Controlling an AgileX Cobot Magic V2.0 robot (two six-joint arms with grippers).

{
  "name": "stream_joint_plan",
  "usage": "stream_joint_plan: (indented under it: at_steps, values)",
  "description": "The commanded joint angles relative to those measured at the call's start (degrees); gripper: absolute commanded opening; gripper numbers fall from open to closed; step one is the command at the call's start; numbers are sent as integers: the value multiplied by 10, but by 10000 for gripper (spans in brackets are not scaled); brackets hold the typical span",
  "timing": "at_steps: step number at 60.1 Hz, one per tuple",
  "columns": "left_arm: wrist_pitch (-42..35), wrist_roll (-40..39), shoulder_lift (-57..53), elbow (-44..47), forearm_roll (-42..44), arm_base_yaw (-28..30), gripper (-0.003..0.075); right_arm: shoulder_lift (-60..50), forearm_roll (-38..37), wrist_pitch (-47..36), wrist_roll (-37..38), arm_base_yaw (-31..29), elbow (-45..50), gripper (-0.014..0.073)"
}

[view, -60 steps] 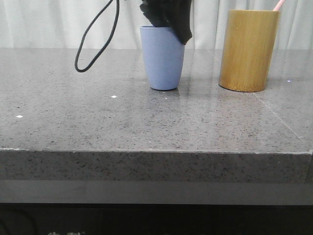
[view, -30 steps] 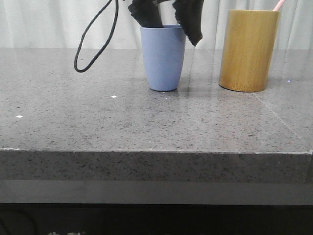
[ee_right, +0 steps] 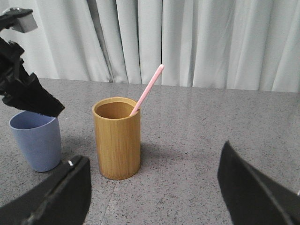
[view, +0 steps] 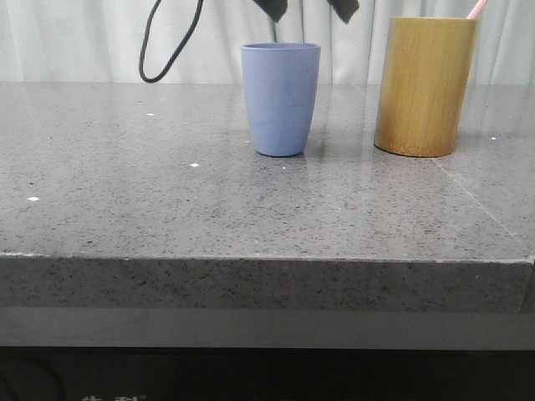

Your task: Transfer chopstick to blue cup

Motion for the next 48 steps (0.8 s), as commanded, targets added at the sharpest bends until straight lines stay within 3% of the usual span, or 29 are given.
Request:
stream_joint_plan:
  at_steps: [1, 6, 12, 27, 34, 48]
  values:
    - [2, -5, -62, -24, -10, -1, 556, 11, -4, -51, -5, 0, -20, 571]
    - [2, -5, -79, -24, -9, -1, 519, 11, -4, -50, -5, 0, -20, 571]
    - [2, -5, -92, -24, 1, -1, 406, 11, -4, -50, -5, 0, -20, 571]
    - [2, -5, -100, -24, 17, -1, -15, 11, -4, -50, -5, 0, -20, 571]
    - [-1, -5, -102, -24, 26, -1, -19, 11, -4, -48, -5, 0, -20, 571]
    - [1, -24, -132, -23, 127, -1, -19, 11, -4, -47, -5, 0, -20, 571]
